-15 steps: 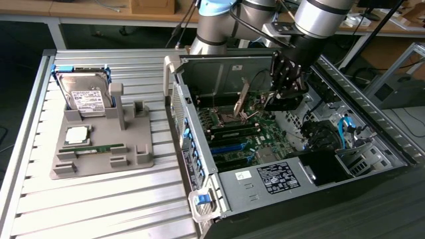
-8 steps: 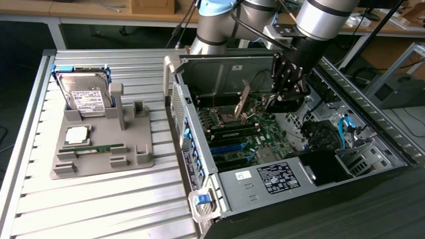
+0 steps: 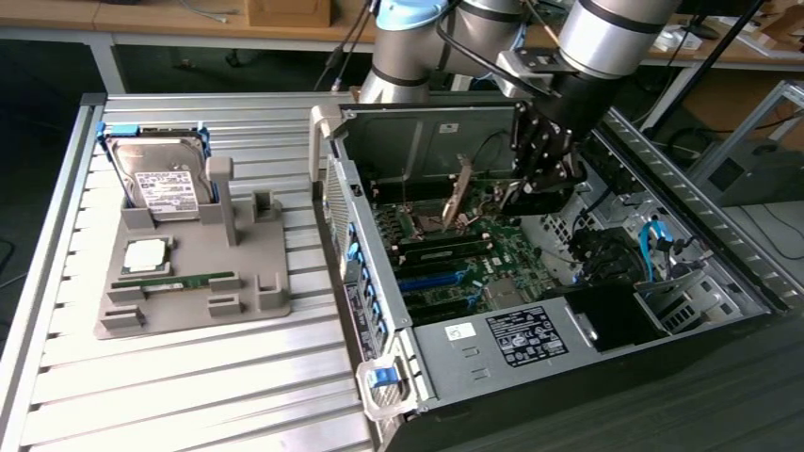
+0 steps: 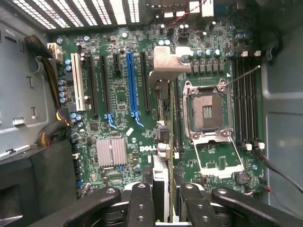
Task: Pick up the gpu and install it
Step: 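Insert the gpu into the slot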
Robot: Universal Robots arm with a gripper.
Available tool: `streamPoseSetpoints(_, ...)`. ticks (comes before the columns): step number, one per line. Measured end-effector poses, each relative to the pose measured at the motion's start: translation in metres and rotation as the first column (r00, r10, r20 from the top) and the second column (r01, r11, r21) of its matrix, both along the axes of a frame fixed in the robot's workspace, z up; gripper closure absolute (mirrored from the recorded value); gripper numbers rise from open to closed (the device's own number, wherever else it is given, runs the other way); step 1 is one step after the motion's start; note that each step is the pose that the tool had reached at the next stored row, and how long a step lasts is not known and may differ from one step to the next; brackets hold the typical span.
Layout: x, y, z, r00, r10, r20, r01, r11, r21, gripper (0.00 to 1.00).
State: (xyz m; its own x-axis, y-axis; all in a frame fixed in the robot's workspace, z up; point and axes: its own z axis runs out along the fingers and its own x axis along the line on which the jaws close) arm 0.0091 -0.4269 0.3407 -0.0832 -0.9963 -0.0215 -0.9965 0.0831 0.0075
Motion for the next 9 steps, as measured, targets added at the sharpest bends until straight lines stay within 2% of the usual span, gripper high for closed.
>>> streamPoseSetpoints(9,-0.0097,-0.0024,-0.0012,1.0,0.0,0.0,0.0,1.0,0.0,0.73)
